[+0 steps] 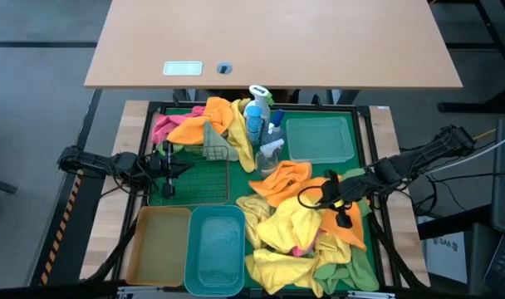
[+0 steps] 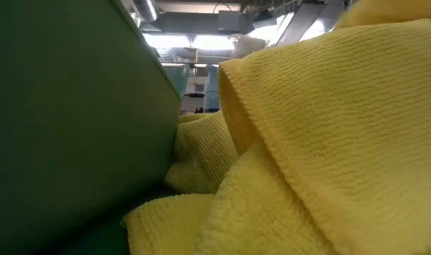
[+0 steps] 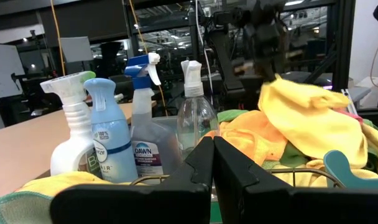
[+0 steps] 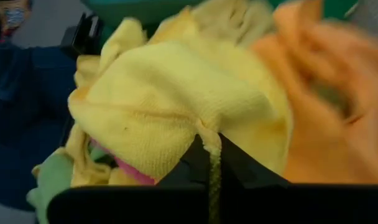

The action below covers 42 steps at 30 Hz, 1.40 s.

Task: Sort microfiber towel by color & place in baskets
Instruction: Put the yellow towel into the blue bin

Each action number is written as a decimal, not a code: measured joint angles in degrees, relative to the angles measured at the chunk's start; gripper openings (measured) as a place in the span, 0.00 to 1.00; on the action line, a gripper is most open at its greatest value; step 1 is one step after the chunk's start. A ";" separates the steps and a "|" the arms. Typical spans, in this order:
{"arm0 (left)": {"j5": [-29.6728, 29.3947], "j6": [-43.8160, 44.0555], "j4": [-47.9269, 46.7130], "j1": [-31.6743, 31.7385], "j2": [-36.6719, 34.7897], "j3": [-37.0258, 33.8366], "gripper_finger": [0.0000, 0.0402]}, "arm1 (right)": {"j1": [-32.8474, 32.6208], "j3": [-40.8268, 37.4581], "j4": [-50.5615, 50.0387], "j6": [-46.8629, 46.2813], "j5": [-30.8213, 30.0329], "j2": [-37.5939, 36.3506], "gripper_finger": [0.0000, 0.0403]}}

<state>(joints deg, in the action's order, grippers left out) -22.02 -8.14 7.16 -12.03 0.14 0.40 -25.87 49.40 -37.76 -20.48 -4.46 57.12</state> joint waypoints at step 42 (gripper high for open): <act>-4.81 -0.07 8.03 0.02 0.00 0.02 0.07 | 13.86 18.54 39.13 37.50 5.88 9.46 0.01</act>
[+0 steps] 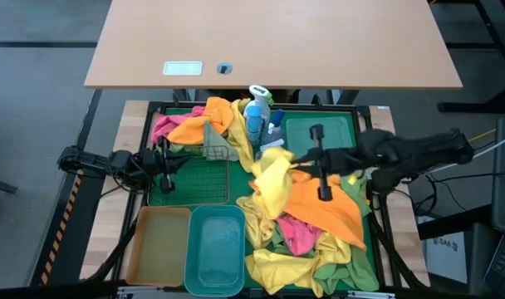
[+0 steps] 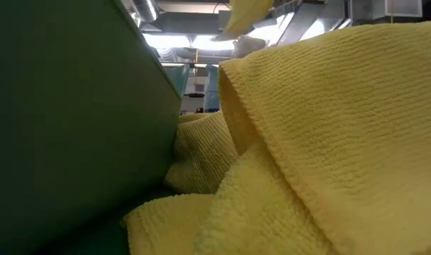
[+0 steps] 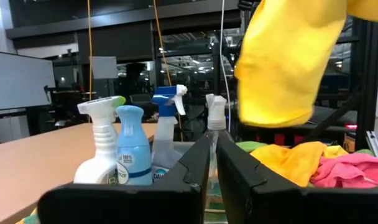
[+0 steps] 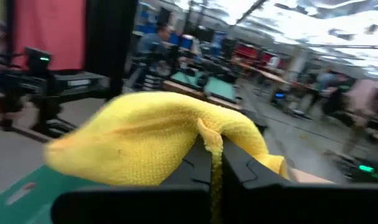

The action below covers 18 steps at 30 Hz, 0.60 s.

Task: Sort microfiber towel by color & place in baskets
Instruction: Put the yellow towel into the blue bin

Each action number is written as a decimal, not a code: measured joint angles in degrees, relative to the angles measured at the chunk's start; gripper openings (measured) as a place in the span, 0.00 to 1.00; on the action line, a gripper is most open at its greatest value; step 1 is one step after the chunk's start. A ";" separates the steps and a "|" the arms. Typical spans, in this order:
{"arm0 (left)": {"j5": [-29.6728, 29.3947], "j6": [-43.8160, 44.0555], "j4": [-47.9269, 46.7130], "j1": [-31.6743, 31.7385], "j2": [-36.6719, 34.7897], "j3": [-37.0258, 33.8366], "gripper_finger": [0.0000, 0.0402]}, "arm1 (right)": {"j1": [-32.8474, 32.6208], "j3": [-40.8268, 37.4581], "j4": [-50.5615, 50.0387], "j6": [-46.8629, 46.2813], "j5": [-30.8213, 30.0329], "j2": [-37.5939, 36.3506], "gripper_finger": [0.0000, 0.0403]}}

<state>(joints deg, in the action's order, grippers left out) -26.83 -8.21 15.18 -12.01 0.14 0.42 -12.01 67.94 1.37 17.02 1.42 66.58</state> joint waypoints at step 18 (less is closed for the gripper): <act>-0.09 0.22 -0.07 -0.02 0.00 0.00 0.07 | 2.98 0.38 31.70 -8.29 24.89 20.15 0.01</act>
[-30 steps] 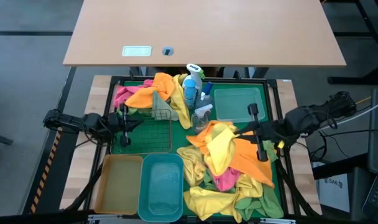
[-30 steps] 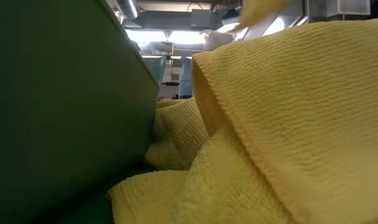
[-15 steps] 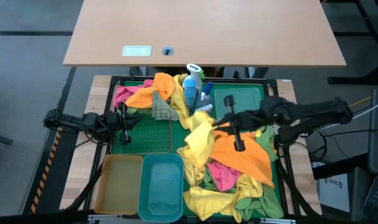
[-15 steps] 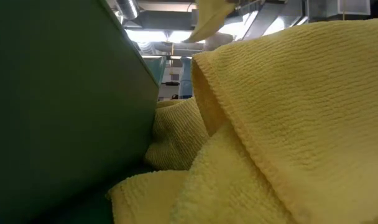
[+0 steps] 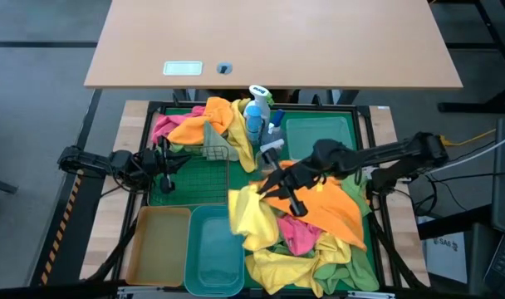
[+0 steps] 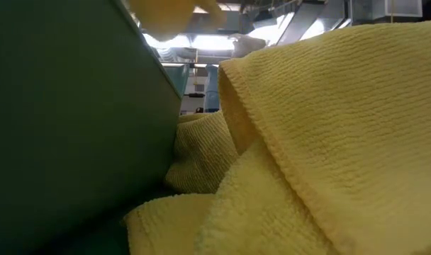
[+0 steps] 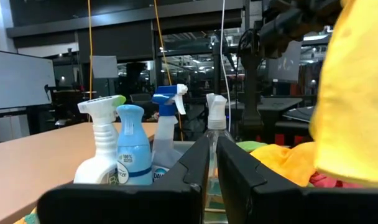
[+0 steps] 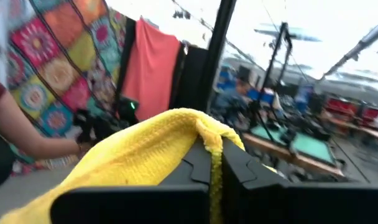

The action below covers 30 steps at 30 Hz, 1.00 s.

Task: Sort microfiber towel by color & place in baskets
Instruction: Put the yellow towel into the blue bin

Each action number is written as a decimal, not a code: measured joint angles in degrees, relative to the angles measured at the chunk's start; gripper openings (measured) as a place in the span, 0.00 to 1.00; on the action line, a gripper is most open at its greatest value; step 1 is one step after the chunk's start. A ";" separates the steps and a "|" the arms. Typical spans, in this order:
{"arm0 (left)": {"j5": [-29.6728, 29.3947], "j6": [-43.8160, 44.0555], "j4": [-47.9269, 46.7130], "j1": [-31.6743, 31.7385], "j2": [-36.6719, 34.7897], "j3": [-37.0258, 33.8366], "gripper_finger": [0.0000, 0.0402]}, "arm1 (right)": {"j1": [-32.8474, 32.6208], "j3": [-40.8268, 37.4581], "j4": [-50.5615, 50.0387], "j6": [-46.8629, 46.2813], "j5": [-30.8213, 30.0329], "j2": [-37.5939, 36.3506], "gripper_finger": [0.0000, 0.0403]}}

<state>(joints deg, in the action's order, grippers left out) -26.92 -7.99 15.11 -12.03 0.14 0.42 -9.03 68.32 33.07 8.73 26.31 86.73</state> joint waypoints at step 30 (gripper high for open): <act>-0.04 0.09 -0.07 0.00 0.00 -0.02 0.07 | -3.33 10.57 -3.37 -3.97 -10.42 23.44 0.01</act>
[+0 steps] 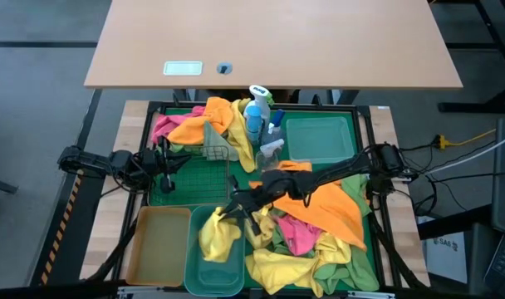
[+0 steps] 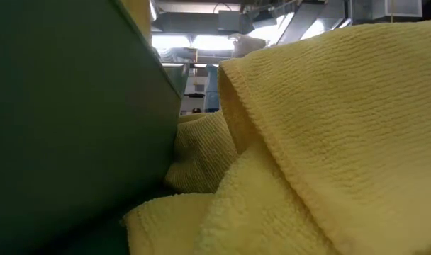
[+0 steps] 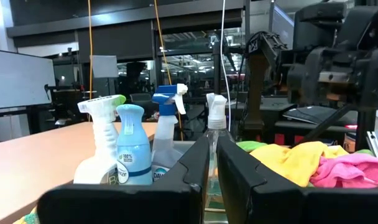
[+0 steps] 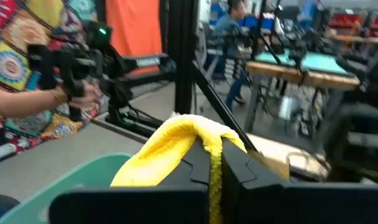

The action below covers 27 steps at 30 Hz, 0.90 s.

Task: Sort microfiber towel by color & place in baskets
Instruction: Put the yellow towel into the blue bin

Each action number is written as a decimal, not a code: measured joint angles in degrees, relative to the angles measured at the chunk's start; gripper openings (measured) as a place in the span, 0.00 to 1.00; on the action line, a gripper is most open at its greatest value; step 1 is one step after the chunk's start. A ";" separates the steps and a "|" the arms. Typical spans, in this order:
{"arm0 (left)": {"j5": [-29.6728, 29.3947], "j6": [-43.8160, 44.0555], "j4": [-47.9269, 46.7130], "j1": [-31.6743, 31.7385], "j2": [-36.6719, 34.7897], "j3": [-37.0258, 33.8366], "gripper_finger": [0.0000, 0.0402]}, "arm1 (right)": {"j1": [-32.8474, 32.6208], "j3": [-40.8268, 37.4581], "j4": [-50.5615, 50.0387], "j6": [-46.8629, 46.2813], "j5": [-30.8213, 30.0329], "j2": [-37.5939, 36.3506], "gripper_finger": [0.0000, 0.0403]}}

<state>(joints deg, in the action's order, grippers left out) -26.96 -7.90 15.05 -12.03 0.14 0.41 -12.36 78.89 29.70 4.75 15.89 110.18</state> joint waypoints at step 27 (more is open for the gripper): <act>0.00 0.00 -0.02 0.00 0.00 0.02 0.07 | 0.00 0.04 -8.42 -8.99 -2.84 -0.74 0.56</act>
<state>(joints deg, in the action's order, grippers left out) -26.96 -7.90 15.03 -12.03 0.14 0.42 -12.36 78.94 21.28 -4.24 13.04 109.43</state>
